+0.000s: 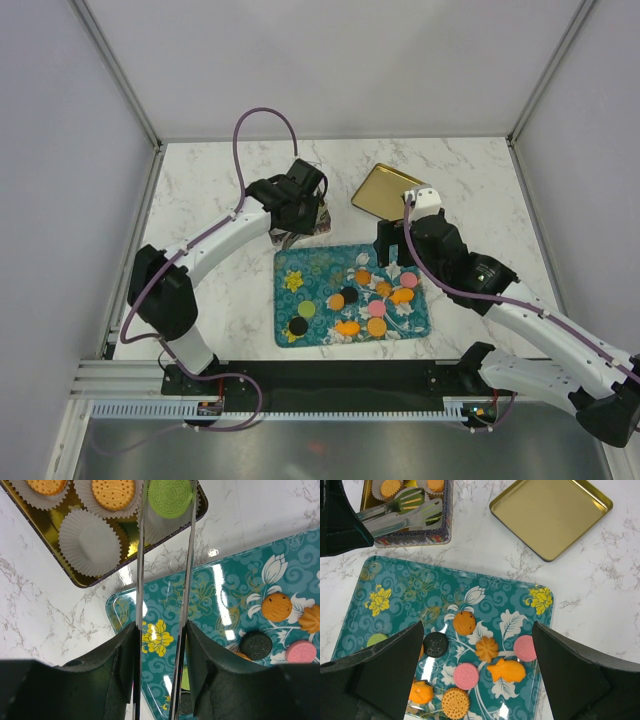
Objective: Pack the cookies
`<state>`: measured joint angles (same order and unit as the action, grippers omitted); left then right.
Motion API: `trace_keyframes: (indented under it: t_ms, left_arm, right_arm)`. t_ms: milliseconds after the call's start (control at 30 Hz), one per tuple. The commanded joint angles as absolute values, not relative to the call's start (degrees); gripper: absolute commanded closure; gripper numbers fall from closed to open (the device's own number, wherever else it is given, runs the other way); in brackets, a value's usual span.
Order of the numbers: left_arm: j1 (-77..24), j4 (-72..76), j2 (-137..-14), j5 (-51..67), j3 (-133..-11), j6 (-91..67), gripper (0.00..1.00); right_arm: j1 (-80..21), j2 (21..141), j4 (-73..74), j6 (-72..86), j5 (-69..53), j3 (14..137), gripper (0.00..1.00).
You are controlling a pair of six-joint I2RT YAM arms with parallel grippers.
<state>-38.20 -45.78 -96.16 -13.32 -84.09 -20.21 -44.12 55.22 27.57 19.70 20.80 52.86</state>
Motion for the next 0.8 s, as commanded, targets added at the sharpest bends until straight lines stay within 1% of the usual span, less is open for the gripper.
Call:
trace_keyframes:
  t_ms: [0, 433, 567, 767]
  left_arm:
    - [-37.8, -43.3, -96.8, -13.5, -86.5, -17.9, 0.52]
    - [-37.4, -42.8, -97.3, -13.9, -85.2, -17.8, 0.49]
    - [-37.4, -42.8, -97.3, -13.7, -85.0, -17.8, 0.45]
    - [-37.4, -42.8, -96.5, -13.4, -84.9, -17.7, 0.45]
  right_arm:
    - [-43.9, 54.1, 27.4, 19.8, 21.0, 52.7, 0.02]
    - [-43.9, 53.8, 27.8, 19.9, 20.7, 53.2, 0.02]
    - [-43.9, 53.8, 27.8, 20.0, 20.7, 53.1, 0.02]
    - [-43.9, 53.5, 27.8, 20.0, 20.7, 53.0, 0.02]
